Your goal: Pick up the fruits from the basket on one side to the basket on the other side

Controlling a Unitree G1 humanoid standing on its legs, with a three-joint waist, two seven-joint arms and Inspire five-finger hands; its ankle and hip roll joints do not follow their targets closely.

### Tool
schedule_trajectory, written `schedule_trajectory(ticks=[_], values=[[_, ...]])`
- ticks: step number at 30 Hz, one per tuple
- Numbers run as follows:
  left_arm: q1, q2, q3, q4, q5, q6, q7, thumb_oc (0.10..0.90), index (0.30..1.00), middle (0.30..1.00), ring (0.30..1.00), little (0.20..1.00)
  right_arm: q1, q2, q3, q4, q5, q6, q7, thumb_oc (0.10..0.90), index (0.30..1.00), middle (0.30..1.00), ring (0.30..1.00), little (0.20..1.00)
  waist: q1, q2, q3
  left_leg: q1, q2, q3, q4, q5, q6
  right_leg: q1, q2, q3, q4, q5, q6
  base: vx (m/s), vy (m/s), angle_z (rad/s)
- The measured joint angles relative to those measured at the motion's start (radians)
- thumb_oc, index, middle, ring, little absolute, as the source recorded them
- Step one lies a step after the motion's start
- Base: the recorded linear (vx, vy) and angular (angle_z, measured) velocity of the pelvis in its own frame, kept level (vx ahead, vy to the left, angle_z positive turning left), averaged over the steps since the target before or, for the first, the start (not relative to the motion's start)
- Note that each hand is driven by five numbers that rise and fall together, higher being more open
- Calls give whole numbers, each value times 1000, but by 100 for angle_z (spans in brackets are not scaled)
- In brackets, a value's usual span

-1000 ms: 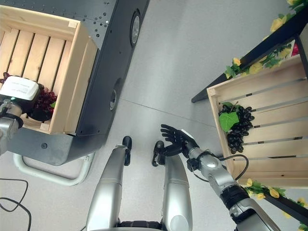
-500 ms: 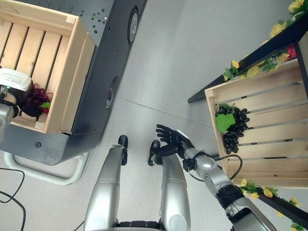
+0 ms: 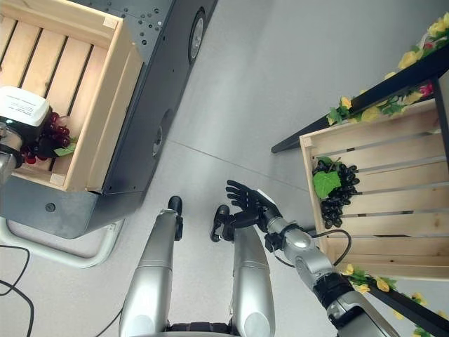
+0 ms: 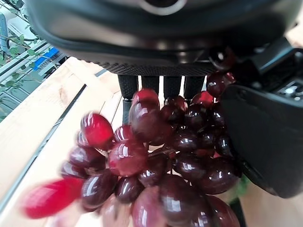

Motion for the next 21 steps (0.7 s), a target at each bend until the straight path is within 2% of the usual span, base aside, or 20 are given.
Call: schedule_trajectory(ticks=[5, 13, 16, 21], values=[[97, 0, 44, -23, -28, -67, 80, 400, 300, 300, 300, 300, 11, 13, -1, -1, 0, -2, 0, 800, 900, 900, 900, 900, 0, 0, 0, 81, 0, 7, -25, -5, 9, 76, 4, 11, -29, 2, 14, 2, 23, -4], [239, -3, 218, -47, -93, -74, 132, 400, 300, 300, 300, 300, 88, 33, -6, -5, -1, -1, 0, 800, 900, 900, 900, 900, -3, 1, 0, 210, 3, 16, -94, -1, 5, 191, 13, 20, -81, 3, 16, 21, -12, -3], [272, -6, 238, -42, -172, -71, 139, 400, 300, 300, 300, 300, 99, 33, -6, -6, -2, -1, 0, 800, 900, 900, 900, 900, -1, 1, 1, 268, 6, 22, -130, 1, 2, 239, 20, 28, -109, 3, 16, 33, -30, -6], [319, -38, 364, -30, -333, -72, 143, 400, 300, 300, 300, 300, 105, 39, -7, -18, -2, 0, -2, 800, 900, 900, 900, 900, 0, 2, 1, 377, 13, 30, -209, 10, -8, 338, 35, 37, -180, 12, 19, 44, -46, -7]])
